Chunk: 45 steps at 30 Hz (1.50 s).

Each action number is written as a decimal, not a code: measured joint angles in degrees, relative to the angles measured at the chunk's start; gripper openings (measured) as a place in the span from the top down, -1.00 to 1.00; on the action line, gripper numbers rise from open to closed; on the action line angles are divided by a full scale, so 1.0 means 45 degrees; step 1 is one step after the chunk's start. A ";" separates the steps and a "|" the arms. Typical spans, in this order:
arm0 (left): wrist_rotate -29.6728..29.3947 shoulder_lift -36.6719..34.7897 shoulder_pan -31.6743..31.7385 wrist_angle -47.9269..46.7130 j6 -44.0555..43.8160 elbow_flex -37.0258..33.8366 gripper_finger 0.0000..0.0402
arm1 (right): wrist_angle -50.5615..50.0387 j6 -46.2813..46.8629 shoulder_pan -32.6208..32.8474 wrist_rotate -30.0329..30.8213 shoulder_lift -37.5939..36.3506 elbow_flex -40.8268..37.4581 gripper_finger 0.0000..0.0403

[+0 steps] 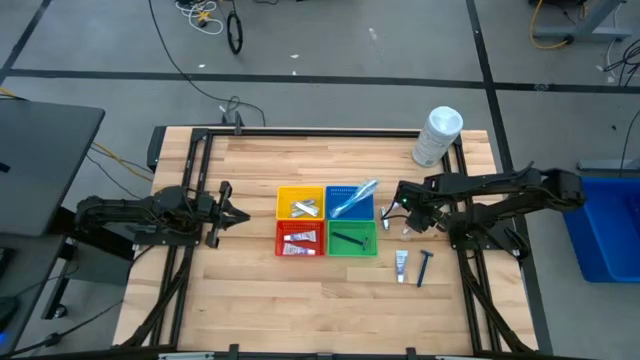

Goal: Pick & Place Travel size toiletries
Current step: Put the red toothbrush into the blue bin

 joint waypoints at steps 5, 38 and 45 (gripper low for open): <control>-0.0004 -0.0003 0.0001 -0.0004 -0.0003 0.0000 0.84 | 0.0033 0.0000 0.0000 0.0000 0.0212 0.0000 -0.15; 0.0001 0.0001 -0.0004 0.0000 -0.0004 0.0000 0.84 | 0.0962 0.0058 0.0000 -0.0034 0.0947 -0.0398 0.28; -0.0004 0.0001 0.0001 -0.0004 -0.0003 -0.0004 0.84 | 0.1057 0.0058 0.0005 -0.0024 0.0947 -0.0631 0.48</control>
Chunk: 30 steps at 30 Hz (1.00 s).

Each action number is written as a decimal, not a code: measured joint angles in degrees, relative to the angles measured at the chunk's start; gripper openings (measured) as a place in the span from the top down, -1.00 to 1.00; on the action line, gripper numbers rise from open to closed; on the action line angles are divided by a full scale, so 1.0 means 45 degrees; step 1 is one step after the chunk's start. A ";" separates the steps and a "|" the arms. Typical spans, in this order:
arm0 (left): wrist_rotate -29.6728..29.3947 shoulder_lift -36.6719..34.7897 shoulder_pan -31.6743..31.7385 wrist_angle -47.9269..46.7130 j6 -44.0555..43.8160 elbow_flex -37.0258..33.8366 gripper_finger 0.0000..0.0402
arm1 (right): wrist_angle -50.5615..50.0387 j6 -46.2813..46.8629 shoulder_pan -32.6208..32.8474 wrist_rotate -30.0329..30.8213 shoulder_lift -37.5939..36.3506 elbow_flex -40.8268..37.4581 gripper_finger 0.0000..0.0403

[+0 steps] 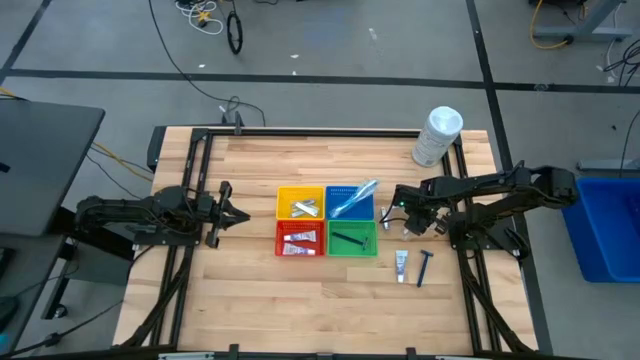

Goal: Pick & Place Travel size toiletries
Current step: Put the red toothbrush into the blue bin

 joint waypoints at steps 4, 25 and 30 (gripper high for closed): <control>0.0001 -0.0001 0.0000 0.0000 0.0004 0.0000 0.84 | -0.0032 0.0000 0.0000 -0.0005 0.0000 -0.0005 0.60; 0.0003 0.0000 0.0000 -0.0001 -0.0001 0.0004 0.84 | -0.0170 -0.0003 0.0000 0.0027 -0.0013 -0.0005 0.78; 0.0000 -0.0005 0.0000 -0.0001 -0.0001 0.0004 0.84 | -0.0860 -0.0005 -0.0005 0.0034 -0.0157 0.0166 0.79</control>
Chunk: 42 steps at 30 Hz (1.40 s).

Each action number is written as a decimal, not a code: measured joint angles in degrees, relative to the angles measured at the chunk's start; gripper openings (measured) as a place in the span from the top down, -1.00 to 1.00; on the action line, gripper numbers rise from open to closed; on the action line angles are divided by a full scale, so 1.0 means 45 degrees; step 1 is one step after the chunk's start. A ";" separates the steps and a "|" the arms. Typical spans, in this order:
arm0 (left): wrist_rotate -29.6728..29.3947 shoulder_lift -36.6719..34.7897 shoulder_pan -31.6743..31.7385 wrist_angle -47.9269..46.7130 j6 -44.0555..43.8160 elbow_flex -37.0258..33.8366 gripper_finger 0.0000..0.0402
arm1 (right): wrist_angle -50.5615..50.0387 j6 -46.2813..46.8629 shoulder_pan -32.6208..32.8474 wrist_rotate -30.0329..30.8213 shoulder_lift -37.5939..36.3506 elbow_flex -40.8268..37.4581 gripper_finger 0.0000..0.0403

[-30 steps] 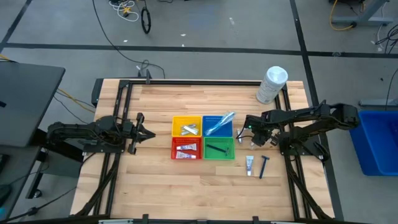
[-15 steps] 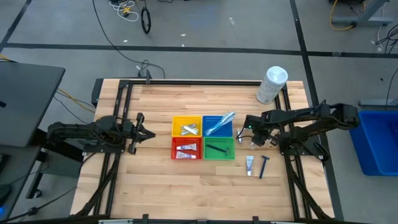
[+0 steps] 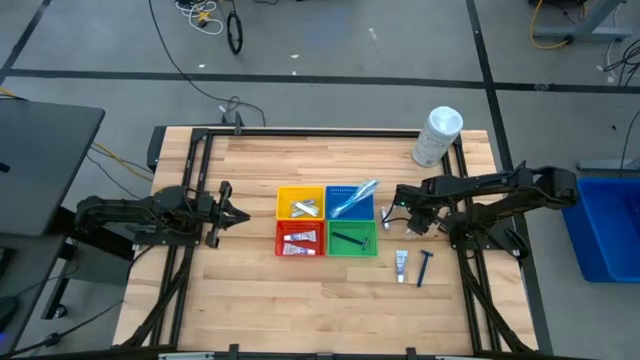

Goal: Pick & Place Travel size toiletries
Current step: Put the red toothbrush into the blue bin

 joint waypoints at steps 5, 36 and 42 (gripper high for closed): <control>0.0000 0.0000 0.0000 0.0005 0.0003 -0.0003 0.84 | -0.0606 0.0002 0.0000 0.0003 -0.0162 0.0091 0.79; 0.0000 0.0003 -0.0002 0.0002 0.0002 0.0000 0.84 | -0.1333 0.1957 0.0001 -0.0476 -0.3115 0.1581 0.80; 0.0000 0.0000 -0.0004 0.0000 0.0000 0.0000 0.84 | -0.1343 0.1961 0.0004 -0.0478 -0.3301 0.1582 0.81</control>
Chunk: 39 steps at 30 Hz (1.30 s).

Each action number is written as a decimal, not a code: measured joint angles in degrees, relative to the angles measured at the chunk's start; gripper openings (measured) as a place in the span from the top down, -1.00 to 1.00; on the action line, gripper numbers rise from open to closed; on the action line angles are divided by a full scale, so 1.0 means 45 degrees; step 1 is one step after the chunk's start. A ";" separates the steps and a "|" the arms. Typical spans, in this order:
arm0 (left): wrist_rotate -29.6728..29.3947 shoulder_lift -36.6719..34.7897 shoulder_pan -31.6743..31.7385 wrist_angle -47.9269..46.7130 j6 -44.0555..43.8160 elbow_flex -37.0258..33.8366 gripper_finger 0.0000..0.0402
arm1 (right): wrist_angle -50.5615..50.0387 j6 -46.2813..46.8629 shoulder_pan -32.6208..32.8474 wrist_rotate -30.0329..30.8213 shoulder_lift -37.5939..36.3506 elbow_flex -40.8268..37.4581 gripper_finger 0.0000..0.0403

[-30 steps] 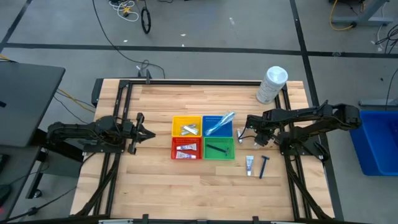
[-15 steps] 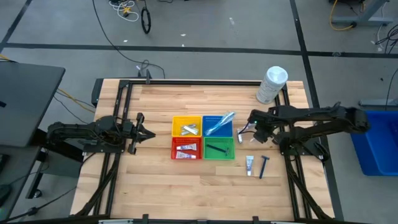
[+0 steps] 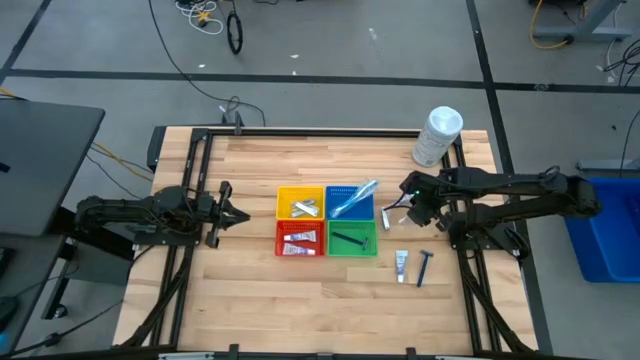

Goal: Pick & Place Travel size toiletries
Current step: Put the red toothbrush into the blue bin

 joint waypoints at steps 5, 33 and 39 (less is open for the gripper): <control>0.0000 0.0001 0.0000 0.0005 0.0002 0.0000 0.84 | 0.0044 0.0006 0.0001 -0.0003 0.0000 0.0156 0.80; 0.0004 0.0004 -0.0001 0.0000 0.0000 -0.0004 0.84 | 0.0610 0.3819 0.0001 0.0017 0.0007 0.4998 0.80; 0.0002 0.0003 -0.0001 0.0003 0.0002 -0.0005 0.84 | 0.1092 0.6048 -0.0001 0.0032 0.0202 0.4998 0.80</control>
